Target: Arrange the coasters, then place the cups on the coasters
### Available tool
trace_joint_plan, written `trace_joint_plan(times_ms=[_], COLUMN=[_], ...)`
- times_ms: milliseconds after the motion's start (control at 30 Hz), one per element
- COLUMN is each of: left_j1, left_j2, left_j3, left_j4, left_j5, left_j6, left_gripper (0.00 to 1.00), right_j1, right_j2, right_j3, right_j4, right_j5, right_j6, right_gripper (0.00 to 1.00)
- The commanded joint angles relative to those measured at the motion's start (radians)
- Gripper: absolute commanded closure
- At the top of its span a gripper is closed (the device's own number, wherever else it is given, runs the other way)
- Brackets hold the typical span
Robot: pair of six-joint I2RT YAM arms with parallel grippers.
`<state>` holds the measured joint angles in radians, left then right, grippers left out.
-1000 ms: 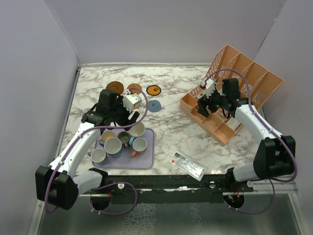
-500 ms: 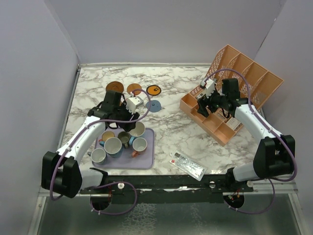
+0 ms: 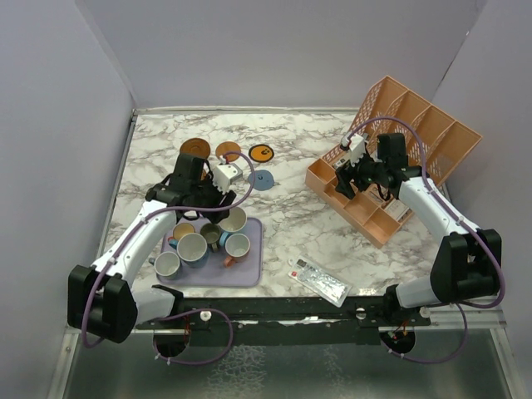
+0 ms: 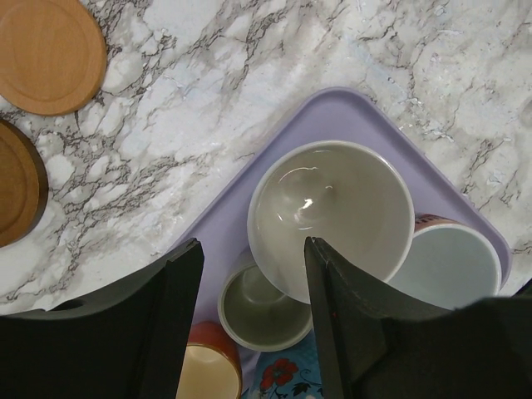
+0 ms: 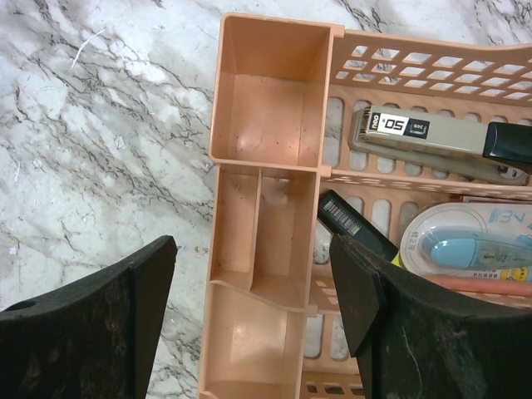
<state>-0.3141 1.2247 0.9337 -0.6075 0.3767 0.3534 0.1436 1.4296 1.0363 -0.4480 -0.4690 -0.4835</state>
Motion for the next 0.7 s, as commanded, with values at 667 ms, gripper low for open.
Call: trace_joint_plan(times_ms=[667], left_j1=[0.003], left_j2=[0.081], left_j3=[0.02], left_j4=[-0.027], left_j5=[0.027], left_j6=[-0.024], left_gripper=[0.49], right_j1=[-0.004], right_j2=[0.016], right_j3=[0.002], right_j4=[0.013], right_j5=[0.015], right_j6=[-0.012], right_gripper=[0.24])
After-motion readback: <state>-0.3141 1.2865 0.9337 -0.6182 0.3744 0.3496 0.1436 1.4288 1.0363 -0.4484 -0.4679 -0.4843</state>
